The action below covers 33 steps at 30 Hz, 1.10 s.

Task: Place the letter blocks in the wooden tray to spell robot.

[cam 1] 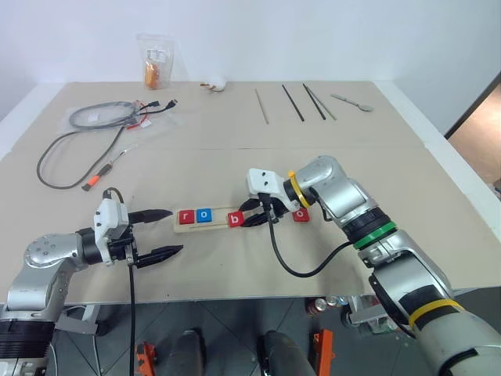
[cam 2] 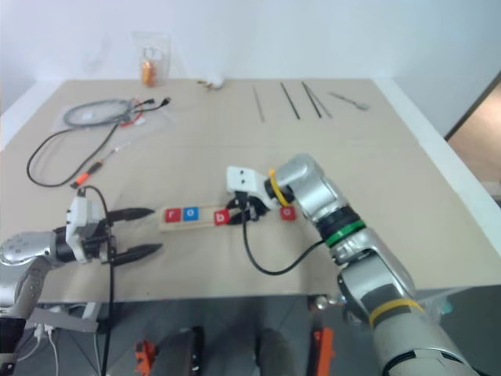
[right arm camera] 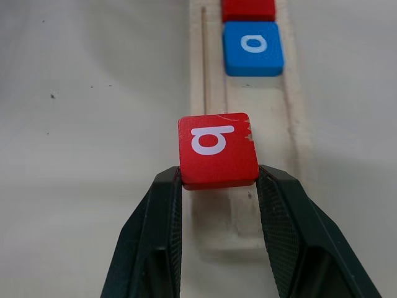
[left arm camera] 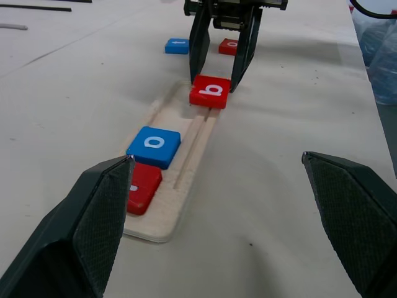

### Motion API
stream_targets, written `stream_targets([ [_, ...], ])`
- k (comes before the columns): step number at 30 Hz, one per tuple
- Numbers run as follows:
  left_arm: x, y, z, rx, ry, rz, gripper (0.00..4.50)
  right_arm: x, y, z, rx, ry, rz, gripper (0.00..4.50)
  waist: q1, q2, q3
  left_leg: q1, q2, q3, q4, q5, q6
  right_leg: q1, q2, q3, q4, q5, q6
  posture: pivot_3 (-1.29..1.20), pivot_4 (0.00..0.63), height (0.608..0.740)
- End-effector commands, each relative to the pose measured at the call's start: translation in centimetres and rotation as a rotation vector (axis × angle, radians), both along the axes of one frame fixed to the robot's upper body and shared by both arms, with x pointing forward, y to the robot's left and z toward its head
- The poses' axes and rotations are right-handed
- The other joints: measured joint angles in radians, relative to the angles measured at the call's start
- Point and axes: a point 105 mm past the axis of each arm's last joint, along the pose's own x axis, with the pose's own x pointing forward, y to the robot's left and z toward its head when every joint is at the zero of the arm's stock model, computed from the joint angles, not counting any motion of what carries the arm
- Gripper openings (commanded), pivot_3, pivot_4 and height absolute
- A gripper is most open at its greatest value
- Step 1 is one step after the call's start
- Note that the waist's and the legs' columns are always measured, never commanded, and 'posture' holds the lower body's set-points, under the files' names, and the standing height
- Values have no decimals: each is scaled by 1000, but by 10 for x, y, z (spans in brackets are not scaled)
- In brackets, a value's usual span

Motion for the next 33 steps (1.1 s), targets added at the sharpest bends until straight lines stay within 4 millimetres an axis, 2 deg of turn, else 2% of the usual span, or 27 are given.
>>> stream_targets([
  [1,-2,-2,12,-11,-53,-1,4500,4,7,12,-14,-44,38,1166,0,0,0,0,0,0,0,1,-1,0,0,0,1,0,0,0,150,740],
  [6,-3,-3,11,-25,-53,9,4500,20,13,13,-15,-57,-21,1166,-1,0,0,2,0,0,0,2,-3,0,0,0,2,-2,-4,0,150,740],
  [14,-1,2,13,-41,-63,48,4500,30,19,18,16,-42,-67,1166,-1,0,0,3,1,0,0,3,-4,0,0,0,4,-3,-5,0,150,740],
  [21,-1,3,13,-39,-61,54,4500,30,23,6,-3,-25,-69,1166,-2,0,0,4,1,0,-1,3,-4,0,1,0,4,-2,-5,0,150,740],
  [33,-4,4,12,-42,-56,62,4500,25,39,3,-23,-19,-27,1166,-3,0,0,6,3,0,-1,3,-4,1,2,0,5,-3,-6,0,150,740],
])
